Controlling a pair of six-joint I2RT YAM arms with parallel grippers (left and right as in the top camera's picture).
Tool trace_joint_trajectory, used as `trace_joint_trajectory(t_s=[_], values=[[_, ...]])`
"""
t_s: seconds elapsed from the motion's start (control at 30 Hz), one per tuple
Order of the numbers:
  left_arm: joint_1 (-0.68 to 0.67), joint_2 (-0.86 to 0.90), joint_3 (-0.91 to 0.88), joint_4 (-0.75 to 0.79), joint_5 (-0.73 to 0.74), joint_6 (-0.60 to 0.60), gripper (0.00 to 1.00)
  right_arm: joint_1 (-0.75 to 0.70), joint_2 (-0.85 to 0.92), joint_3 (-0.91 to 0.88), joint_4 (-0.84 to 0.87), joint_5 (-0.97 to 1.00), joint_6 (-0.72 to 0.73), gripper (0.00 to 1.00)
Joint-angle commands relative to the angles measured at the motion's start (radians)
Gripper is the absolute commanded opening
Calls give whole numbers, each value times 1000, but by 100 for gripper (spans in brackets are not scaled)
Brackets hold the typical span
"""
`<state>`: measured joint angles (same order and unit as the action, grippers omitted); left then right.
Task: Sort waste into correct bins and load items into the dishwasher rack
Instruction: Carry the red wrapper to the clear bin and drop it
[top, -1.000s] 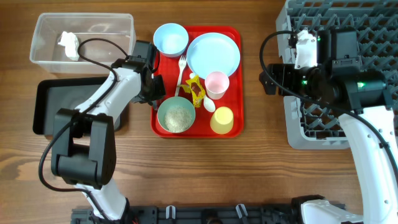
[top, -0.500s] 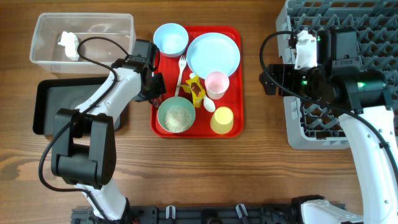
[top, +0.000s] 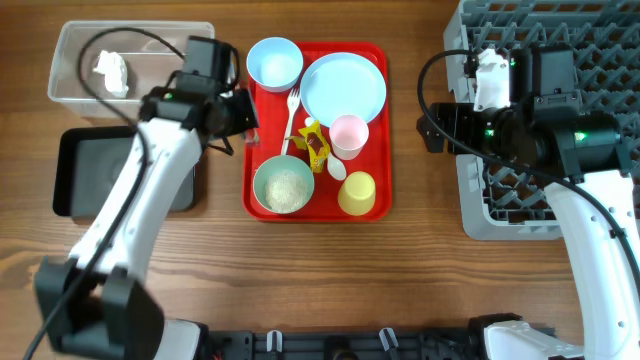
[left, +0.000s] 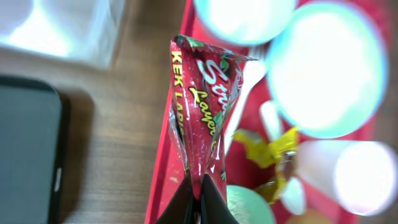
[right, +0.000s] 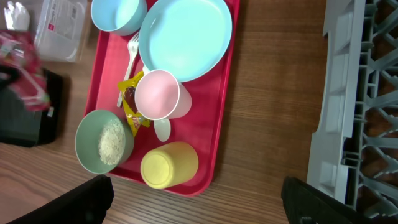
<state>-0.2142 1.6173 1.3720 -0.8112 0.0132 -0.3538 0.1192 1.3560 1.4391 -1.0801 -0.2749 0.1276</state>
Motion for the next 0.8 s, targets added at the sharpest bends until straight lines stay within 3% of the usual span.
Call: trace_joint_trajectory(t_s=[0.0, 0.2, 0.57, 0.6, 0.67, 0.7, 0.73, 0.77], values=[[6, -70, 16, 35, -38, 9, 4, 6, 2, 18, 3, 16, 4, 91], [104, -97, 16, 229, -181, 9, 4, 6, 2, 18, 2, 16, 4, 91], [308, 91, 16, 606, -194, 9, 6, 6, 2, 18, 2, 16, 6, 91], [314, 117, 16, 626, -193, 9, 10, 6, 2, 18, 2, 16, 5, 91], [319, 164, 16, 652, -194, 9, 33, 6, 2, 18, 1, 16, 5, 91], [319, 184, 16, 656, -194, 9, 63, 6, 2, 18, 0, 16, 5, 91], [318, 203, 16, 658, -194, 9, 86, 6, 2, 18, 0, 16, 5, 91], [318, 217, 16, 656, -194, 9, 100, 6, 2, 18, -2, 16, 5, 91]])
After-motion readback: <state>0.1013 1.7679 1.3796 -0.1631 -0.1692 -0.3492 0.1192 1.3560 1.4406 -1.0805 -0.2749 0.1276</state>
